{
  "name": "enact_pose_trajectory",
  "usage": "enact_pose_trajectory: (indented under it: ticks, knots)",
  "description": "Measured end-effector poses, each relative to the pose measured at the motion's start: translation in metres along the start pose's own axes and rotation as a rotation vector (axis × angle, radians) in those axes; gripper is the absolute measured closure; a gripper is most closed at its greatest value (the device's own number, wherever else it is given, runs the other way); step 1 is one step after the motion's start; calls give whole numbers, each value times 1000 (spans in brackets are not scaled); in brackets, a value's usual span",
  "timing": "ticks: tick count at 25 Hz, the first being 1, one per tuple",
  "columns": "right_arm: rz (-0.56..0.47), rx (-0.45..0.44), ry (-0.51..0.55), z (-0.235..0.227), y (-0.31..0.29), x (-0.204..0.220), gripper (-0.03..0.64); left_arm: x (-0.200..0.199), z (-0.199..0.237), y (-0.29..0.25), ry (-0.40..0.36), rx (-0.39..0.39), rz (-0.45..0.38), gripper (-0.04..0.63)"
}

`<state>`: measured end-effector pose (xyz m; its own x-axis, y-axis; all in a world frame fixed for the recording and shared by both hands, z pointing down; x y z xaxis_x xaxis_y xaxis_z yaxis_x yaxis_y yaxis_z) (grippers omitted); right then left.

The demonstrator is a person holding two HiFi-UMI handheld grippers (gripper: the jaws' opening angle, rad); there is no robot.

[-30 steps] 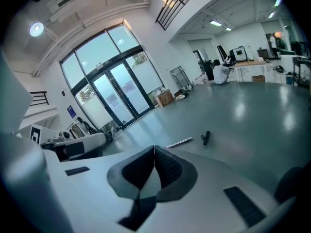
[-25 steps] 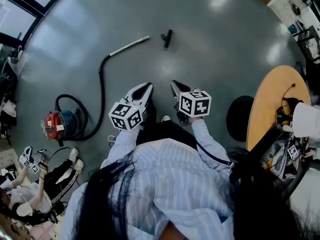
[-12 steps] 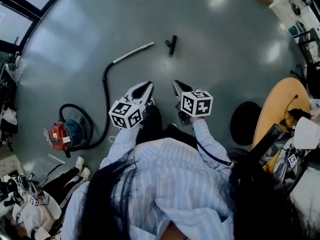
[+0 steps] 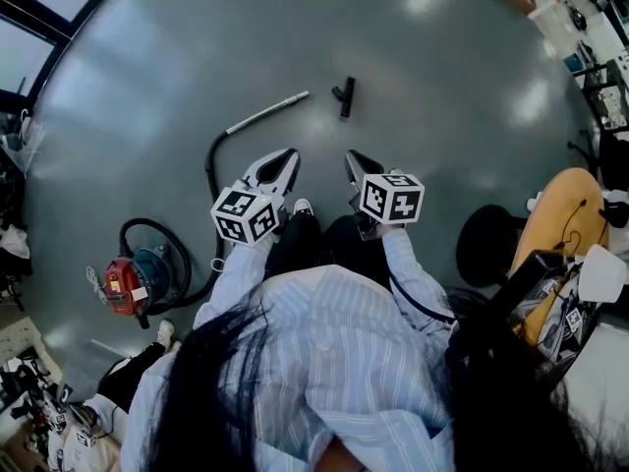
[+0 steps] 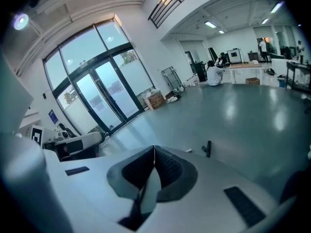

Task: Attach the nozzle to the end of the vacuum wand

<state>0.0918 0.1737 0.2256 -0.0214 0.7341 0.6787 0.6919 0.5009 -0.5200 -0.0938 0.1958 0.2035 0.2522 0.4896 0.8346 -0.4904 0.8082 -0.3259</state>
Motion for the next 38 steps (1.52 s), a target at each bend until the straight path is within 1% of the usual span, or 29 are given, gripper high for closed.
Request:
enact_pose_trajectory:
  ticks: [6, 12, 15, 18, 23, 28, 31, 34, 36, 38]
  knots:
    - [10, 29, -34, -12, -14, -8, 609, 2, 18, -20, 30, 10, 41, 577]
    - [34, 32, -45, -31, -24, -14, 609, 3, 24, -41, 55, 3, 57, 577]
    - [46, 29, -46, -50, -36, -27, 609, -1, 29, -61, 60, -8, 58, 577]
    - [68, 20, -42, -74, -52, -50, 609, -9, 39, -89, 63, -36, 70, 577]
    - [97, 2, -37, -124, -74, -95, 609, -23, 47, -145, 18, -67, 125, 575]
    - [111, -6, -50, -170, -95, -126, 609, -27, 64, -195, 14, -99, 165, 575]
    - [140, 2, -69, -195, -111, -134, 609, -30, 80, -221, 13, -117, 186, 575]
    - [170, 20, -106, -218, -126, -134, 609, -30, 97, -244, 13, -127, 219, 575]
    - [178, 32, -132, -231, -139, -134, 609, -32, 113, -260, -7, -142, 229, 575]
    - [175, 42, -151, -243, -155, -136, 609, -34, 134, -276, -50, -152, 239, 575]
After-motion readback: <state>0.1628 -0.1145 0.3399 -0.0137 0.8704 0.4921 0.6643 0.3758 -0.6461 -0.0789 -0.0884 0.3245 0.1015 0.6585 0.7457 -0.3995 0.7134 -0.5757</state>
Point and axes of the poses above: the fingertips, and each gripper's own axes: y backward along the fingers, z to its left, x out of its underside, the point moved 6 cm from there along y, backward along the fingers, and after that the axes turned 11 degrees about -x, right-handed, at the moved point
